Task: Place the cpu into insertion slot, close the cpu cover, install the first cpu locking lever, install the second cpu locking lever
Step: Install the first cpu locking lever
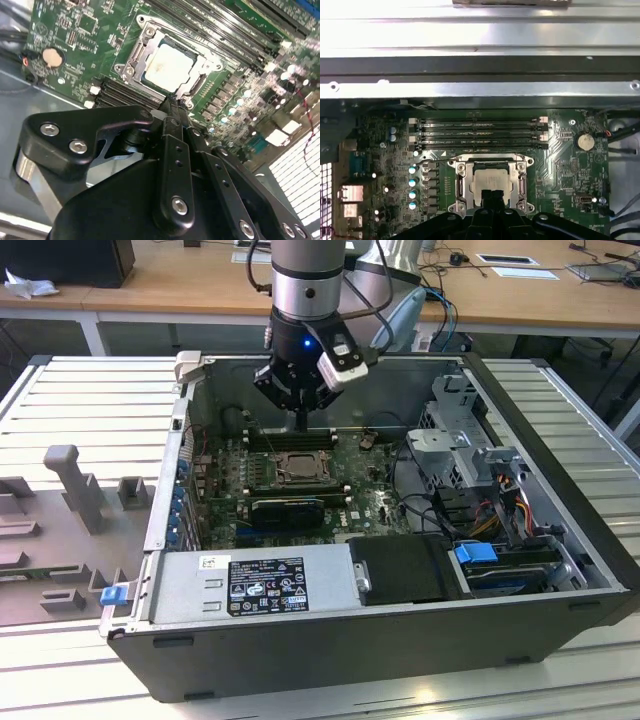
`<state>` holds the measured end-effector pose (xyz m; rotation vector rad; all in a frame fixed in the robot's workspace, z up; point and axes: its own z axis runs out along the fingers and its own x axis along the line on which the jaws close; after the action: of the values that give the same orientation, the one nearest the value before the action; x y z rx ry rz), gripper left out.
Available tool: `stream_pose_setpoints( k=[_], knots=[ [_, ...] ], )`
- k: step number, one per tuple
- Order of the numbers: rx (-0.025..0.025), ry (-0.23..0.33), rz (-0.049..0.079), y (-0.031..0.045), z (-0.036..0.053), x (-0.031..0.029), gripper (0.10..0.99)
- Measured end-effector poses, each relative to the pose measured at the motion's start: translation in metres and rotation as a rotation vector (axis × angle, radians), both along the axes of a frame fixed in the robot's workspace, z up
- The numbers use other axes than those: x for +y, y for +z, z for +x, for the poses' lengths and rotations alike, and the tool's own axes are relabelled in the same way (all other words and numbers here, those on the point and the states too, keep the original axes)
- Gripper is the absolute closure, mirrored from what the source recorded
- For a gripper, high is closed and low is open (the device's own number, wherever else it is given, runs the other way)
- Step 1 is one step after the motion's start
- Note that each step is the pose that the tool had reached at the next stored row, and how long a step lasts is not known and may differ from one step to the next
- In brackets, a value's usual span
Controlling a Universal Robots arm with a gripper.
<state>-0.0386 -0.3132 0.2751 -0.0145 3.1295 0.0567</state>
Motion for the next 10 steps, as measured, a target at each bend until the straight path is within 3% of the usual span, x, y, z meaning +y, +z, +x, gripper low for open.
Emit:
stream_pose_setpoints(
  k=[5, 10],
  knots=[
    [0.0001, 0.125, 0.000, -0.0010, 0.0000, 0.0000, 0.980],
    [-0.0003, 0.153, 0.000, -0.0013, -0.0056, 0.0000, 0.980]
  ],
)
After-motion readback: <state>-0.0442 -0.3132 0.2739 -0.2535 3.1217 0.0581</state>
